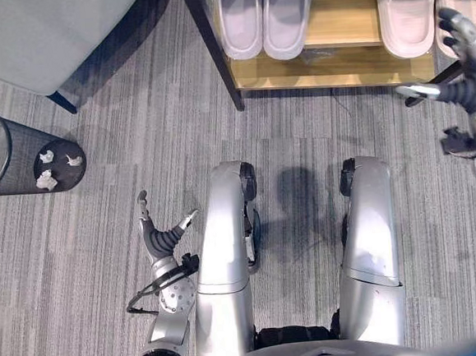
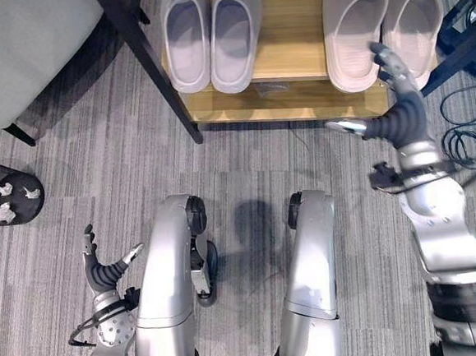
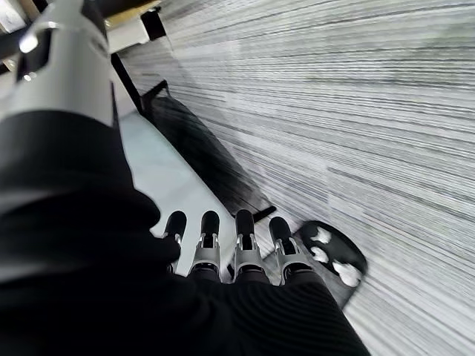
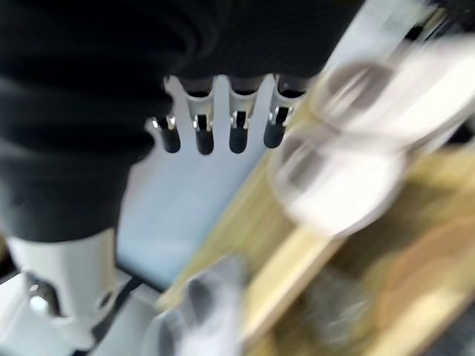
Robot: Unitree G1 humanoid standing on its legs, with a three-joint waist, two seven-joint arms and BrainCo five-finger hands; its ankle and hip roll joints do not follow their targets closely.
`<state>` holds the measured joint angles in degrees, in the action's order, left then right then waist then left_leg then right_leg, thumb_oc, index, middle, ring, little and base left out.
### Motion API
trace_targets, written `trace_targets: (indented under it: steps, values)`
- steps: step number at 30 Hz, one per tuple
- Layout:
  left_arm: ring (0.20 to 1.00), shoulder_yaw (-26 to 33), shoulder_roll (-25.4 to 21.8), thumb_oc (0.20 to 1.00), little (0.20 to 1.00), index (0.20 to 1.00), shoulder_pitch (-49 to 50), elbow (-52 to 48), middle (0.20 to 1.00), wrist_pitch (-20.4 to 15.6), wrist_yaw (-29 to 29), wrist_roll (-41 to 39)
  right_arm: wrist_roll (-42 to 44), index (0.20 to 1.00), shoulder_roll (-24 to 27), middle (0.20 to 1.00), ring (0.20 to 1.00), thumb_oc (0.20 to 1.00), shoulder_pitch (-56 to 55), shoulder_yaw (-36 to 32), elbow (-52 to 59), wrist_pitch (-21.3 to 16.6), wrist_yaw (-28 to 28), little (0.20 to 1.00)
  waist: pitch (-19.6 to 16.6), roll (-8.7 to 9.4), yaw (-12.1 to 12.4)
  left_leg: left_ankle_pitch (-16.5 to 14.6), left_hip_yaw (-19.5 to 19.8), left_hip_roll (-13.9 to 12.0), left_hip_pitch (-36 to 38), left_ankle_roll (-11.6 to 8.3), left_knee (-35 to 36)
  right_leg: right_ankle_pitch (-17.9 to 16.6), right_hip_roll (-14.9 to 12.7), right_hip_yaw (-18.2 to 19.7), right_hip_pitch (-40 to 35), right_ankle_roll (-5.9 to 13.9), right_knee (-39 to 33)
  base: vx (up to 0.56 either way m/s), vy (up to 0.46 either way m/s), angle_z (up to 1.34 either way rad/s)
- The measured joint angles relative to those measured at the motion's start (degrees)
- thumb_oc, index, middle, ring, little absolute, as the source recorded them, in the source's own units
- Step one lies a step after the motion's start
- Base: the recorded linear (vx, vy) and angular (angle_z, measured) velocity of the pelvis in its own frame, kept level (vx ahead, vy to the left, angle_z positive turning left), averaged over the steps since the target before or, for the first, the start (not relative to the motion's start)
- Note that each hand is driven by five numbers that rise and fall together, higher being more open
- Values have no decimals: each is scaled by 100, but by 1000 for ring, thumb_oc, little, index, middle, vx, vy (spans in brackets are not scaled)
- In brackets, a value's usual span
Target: Arrange the slippers neatly on the shoe rack.
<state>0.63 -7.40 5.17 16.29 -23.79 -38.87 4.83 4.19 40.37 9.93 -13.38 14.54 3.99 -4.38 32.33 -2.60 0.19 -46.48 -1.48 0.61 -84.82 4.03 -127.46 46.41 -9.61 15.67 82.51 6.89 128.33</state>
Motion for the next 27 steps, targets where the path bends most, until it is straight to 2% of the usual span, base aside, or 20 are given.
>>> trace_targets:
  steps: [1, 2, 4, 5, 6, 8, 9, 11, 12, 13, 14, 15, 16, 18, 19, 21, 22, 24, 26, 27]
  values:
    - [1000, 314, 282, 1000, 1000, 1000, -1, -35, 1000, -14, 45, -290, -15, 1000, -3, 1000, 1000, 1000, -258, -3, -3, 0, 4, 1000, -2, -4, -31, 25, 35, -6, 10, -51, 50, 14, -75, -75, 0, -32, -42, -1, -156, -1]
    - [1000, 633, 445, 1000, 1000, 1000, -74, -151, 1000, 141, 304, -859, -72, 1000, -78, 1000, 1000, 1000, -443, 50, -203, -105, 11, 1000, -13, -31, -39, 30, 124, -38, 35, -94, 234, 112, -196, -271, -44, -252, -263, -25, -136, 4]
    - [1000, 743, 532, 1000, 1000, 1000, -108, -572, 1000, 312, 659, -1437, -105, 1000, -415, 1000, 1000, 1000, -726, 50, -574, -104, 21, 1000, -89, -40, 38, 438, 186, -55, 211, -154, 1127, -35, -444, -624, -306, -79, -1105, -75, -149, 31]
    - [1000, 471, 409, 1000, 1000, 1000, 128, -753, 1000, 339, 814, -1567, -111, 1000, -472, 1000, 1000, 1000, -1168, 46, -699, -206, -25, 1000, -473, -80, 46, 802, 156, -81, 284, -101, 2048, -326, -555, -891, -373, -321, -1933, -67, -190, 51]
    - [1000, 292, 323, 1000, 1000, 1000, 285, -906, 1000, 349, 952, -1638, -141, 1000, -569, 1000, 1000, 1000, -1479, -2, -938, -292, -85, 1000, -839, -119, 121, 1039, 197, -118, 394, -172, 2767, -528, -581, -1135, -539, -399, -2622, -56, -143, 47]
    - [1000, 380, 307, 1000, 1000, 1000, 648, -1147, 1000, 298, 1106, -1658, -442, 1000, -1085, 1000, 1000, 1000, -2488, -366, -1762, -634, -370, 1000, -2221, -60, 483, 1476, 239, -241, 428, -221, 4025, -877, -599, -1586, -679, -477, -3901, -103, -79, 31]
    - [1000, 626, 196, 1000, 1000, 1000, 902, -957, 1000, 211, 1162, -1661, -531, 1000, -1487, 1000, 1000, 1000, -2566, -419, -2965, -690, -661, 1000, -2908, 121, 419, 1800, 221, -277, 892, -319, 4662, -1160, -659, -1828, -1179, -422, -4534, -178, -98, 28]
    - [1000, 571, 114, 1000, 1000, 1000, 1015, -312, 1000, 284, 1299, -1670, -549, 1000, -1677, 1000, 1000, 1000, -2483, -385, -4098, -835, -886, 1000, -3357, 226, 370, 2084, 187, -264, 1909, -42, 5462, -1477, -637, -2071, -2204, -590, -5374, -137, -88, 5]
    - [1000, 409, 130, 1000, 1000, 1000, 1069, -47, 1000, 322, 1403, -1668, -561, 1000, -1716, 1000, 1000, 1000, -2395, -221, -4785, -1139, -1006, 1000, -3661, 259, 373, 2055, 208, -198, 2434, -53, 6354, -1561, -648, -2288, -2718, -587, -6251, -33, -68, -9]
    - [1000, 483, 282, 1000, 1000, 1000, 1063, 75, 1000, 309, 1465, -1675, -551, 1000, -1898, 1000, 1000, 1000, -2207, -339, -5234, -1198, -1102, 1000, -3635, 287, 366, 2381, 205, -237, 2907, -139, 6930, -1804, -552, -2366, -3246, -447, -6902, -79, -104, 2]
    - [1000, 470, 390, 1000, 1000, 1000, 993, 510, 1000, 241, 1526, -1727, -532, 1000, -2119, 1000, 1000, 1000, -2078, -388, -5658, -1301, -1269, 1000, -3673, 324, 352, 2665, 246, -164, 3529, -40, 7677, -2189, -465, -2487, -3823, -488, -7591, -35, -111, 13]
    - [1000, 409, 424, 1000, 1000, 1000, 884, 1332, 1000, 232, 1643, -1737, -541, 1000, -2395, 1000, 1000, 1000, -1968, -425, -6235, -1513, -1416, 1000, -3804, 366, 338, 3204, 333, -151, 4216, -285, 8583, -2699, -410, -2501, -4351, -470, -8213, 41, -130, 15]
    - [1000, 358, 430, 1000, 1000, 1000, 785, 1800, 1000, 190, 1640, -1709, -540, 1000, -2486, 1000, 1000, 1000, -1860, -302, -6627, -1594, -1539, 1000, -3895, 426, 293, 3496, 401, -168, 4420, -313, 8854, -2962, -312, -2471, -4499, -438, -8507, 161, -118, 20]
    - [1000, -199, 15, 1000, 1000, 1000, 388, 3253, 1000, -124, 1520, -1199, -571, 1000, -2562, 1000, 1000, 1000, -1573, 321, -7683, -1781, -1808, 1000, -3995, 466, 342, 3374, 526, -217, 4794, -407, 9334, -2821, -80, -2547, -5145, -348, -9477, 179, -108, 5]
    - [1000, -556, -179, 1000, 1000, 1000, 52, 4508, 1000, -201, 1345, -716, -586, 1000, -2880, 1000, 1000, 1000, -1409, 513, -8234, -1829, -1931, 1000, -3950, 596, 320, 3660, 591, -264, 5256, -529, 9853, -3009, -33, -2572, -5544, -386, -9905, 300, -142, -8]
    - [1000, -46, 9, 1000, 1000, 1000, 51, 5509, 1000, -475, 1076, -529, -718, 1000, -3265, 1000, 1000, 1000, -1371, 822, -8878, -1926, -2056, 1000, -3978, 704, 333, 3838, 662, -253, 6001, -618, 10779, -3184, 35, -2572, -6135, -439, -10469, 289, -122, -5]
    - [1000, 3, -3, 1000, 1000, 1000, 131, 5956, 1000, -377, 1006, -526, -675, 1000, -3398, 1000, 1000, 1000, -1526, 808, -8986, -1906, -1998, 1000, -4081, 711, 328, 4080, 638, -277, 6491, -585, 11386, -3386, 69, -2555, -6514, -428, -10973, 139, -52, -7]
    - [1000, -4, 0, 1000, 1000, 1000, 375, 6201, 1000, -283, 1016, -522, -650, 1000, -3387, 1000, 1000, 1000, -1699, 801, -8968, -1898, -1928, 1000, -4273, 671, 316, 4175, 574, -280, 6734, -564, 11690, -3501, 68, -2522, -6723, -394, -11252, 143, -68, -18]
    - [1000, 225, 10, 1000, 1000, 1000, 563, 7062, 1000, 212, 1159, -531, -584, 1000, -3416, 1000, 1000, 1000, -1918, 949, -8978, -1793, -1734, 1000, -4541, 561, 257, 4755, 366, -378, 7695, -583, 13068, -4177, 235, -2464, -7605, -287, -12711, 175, -67, -35]
    - [1000, 174, 9, 1000, 1000, 1000, 575, 6962, 1000, 341, 1182, -527, -535, 1000, -3411, 1000, 1000, 1000, -1945, 934, -8986, -1767, -1662, 1000, -4599, 534, 237, 4858, 340, -384, 7818, -594, 13289, -4396, 252, -2454, -7808, -260, -13062, 235, -69, -32]
